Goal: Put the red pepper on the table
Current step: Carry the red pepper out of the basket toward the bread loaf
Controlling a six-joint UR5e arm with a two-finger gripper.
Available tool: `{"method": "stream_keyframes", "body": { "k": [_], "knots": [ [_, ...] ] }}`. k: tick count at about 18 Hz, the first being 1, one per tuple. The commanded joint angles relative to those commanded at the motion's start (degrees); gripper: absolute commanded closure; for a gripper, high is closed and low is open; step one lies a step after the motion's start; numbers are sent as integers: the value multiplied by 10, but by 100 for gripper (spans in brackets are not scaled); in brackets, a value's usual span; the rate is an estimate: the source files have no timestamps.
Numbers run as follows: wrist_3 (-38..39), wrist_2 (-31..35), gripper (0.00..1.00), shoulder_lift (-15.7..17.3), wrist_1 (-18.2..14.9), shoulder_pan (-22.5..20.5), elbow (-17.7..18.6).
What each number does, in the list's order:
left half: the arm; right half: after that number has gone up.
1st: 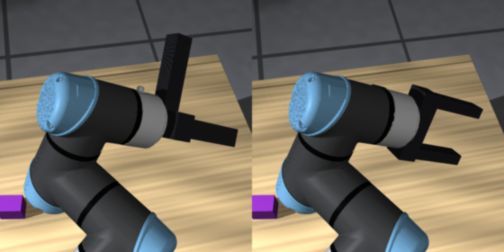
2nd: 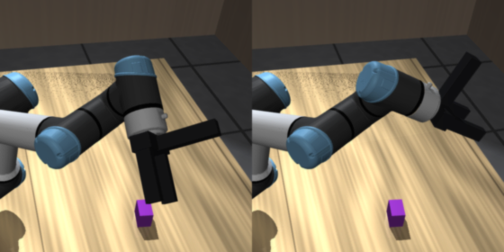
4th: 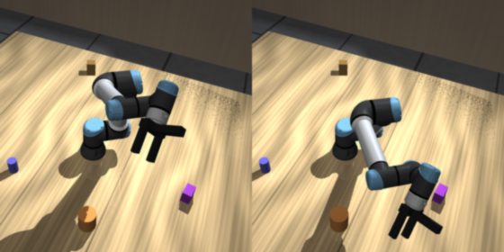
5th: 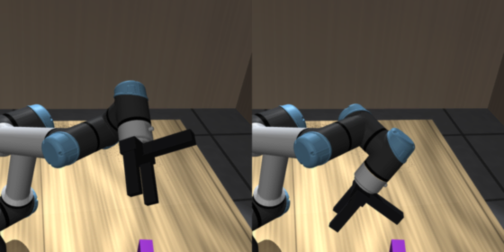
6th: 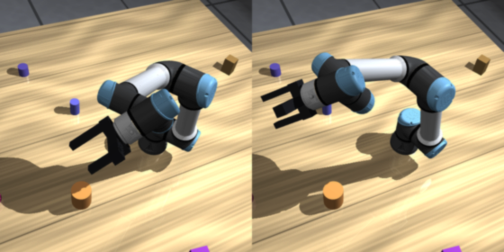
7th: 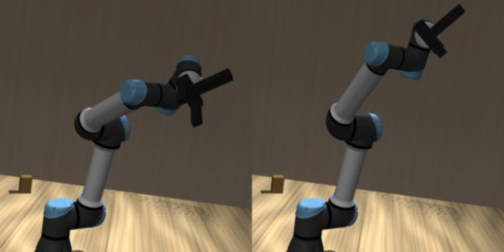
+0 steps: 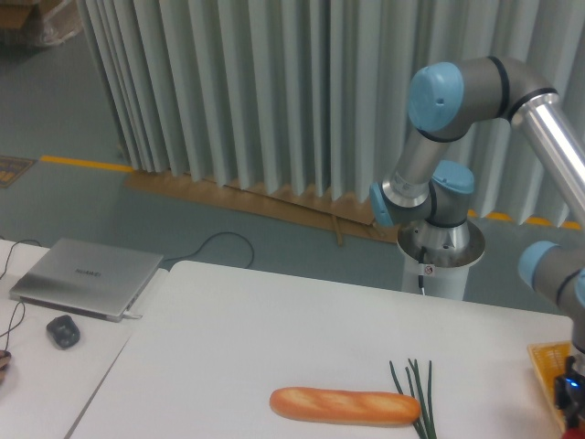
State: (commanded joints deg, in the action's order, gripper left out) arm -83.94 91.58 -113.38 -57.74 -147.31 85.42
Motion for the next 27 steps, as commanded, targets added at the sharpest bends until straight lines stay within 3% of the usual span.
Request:
{"method": "stream_keyframes", "body": {
  "k": [2,7,11,19,24,27],
  "knots": [
    [14,1,49,8,-6,12,4],
    [82,4,49,33,-66,59,10],
    [94,4,49,61,-83,84,26],
    [192,29,48,65,-97,176,26],
    [210,32,48,82,-152,221,33],
    [241,33,48,88,-155,246,45]
  ]
}}
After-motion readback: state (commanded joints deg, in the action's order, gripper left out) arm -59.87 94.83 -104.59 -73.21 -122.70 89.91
